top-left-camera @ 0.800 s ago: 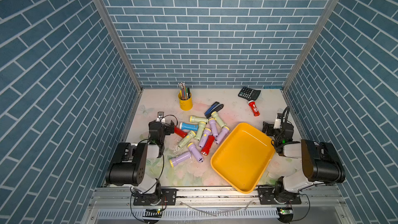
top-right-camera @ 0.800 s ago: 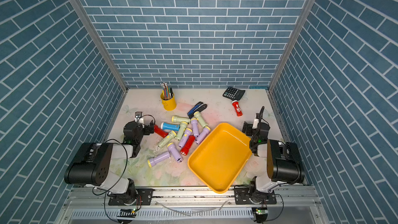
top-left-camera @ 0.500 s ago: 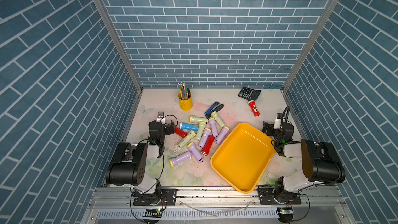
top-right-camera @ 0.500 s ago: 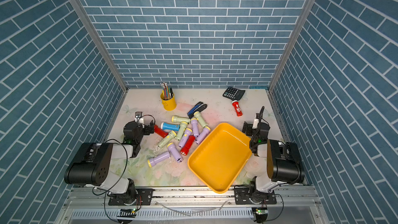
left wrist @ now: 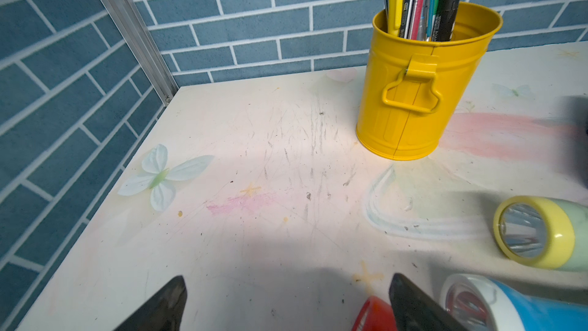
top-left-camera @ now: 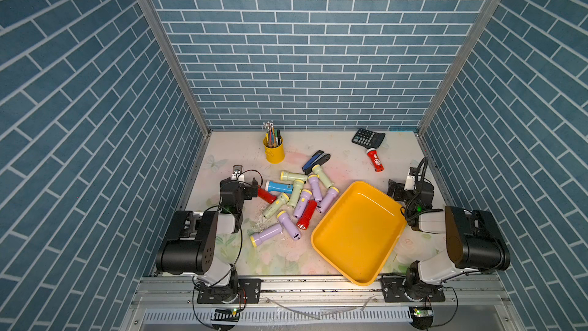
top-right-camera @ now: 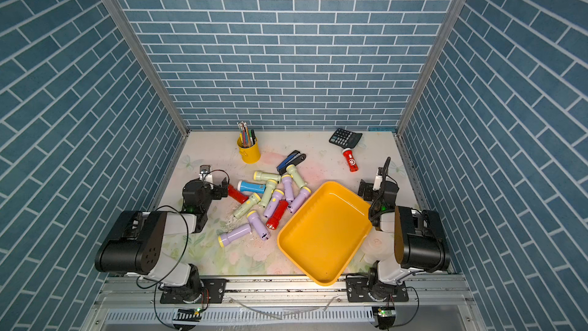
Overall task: Put the flashlights into the storage boxes
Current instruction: Adjust the storage box at the center of the board.
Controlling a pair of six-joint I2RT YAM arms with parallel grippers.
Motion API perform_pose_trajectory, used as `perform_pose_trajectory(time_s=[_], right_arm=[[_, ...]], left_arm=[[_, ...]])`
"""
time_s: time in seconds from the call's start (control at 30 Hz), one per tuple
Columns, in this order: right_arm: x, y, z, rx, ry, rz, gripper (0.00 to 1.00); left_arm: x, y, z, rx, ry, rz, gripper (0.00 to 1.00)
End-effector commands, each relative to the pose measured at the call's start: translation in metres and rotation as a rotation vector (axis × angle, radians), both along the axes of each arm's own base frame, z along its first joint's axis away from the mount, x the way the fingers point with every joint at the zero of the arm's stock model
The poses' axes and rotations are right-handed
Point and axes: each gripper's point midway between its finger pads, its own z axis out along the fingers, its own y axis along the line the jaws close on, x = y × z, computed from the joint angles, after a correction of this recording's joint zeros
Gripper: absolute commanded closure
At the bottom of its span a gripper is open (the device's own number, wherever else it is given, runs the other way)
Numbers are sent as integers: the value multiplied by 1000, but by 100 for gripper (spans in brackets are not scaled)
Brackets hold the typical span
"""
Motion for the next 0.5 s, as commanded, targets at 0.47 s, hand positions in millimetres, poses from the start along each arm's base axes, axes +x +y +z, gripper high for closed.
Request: perform_pose_trajectory(time_s=[0.47], right_arm=[[7, 2, 62, 15, 58, 5, 1]], left_arm=[[-15, 14, 56, -16, -85, 76, 0]])
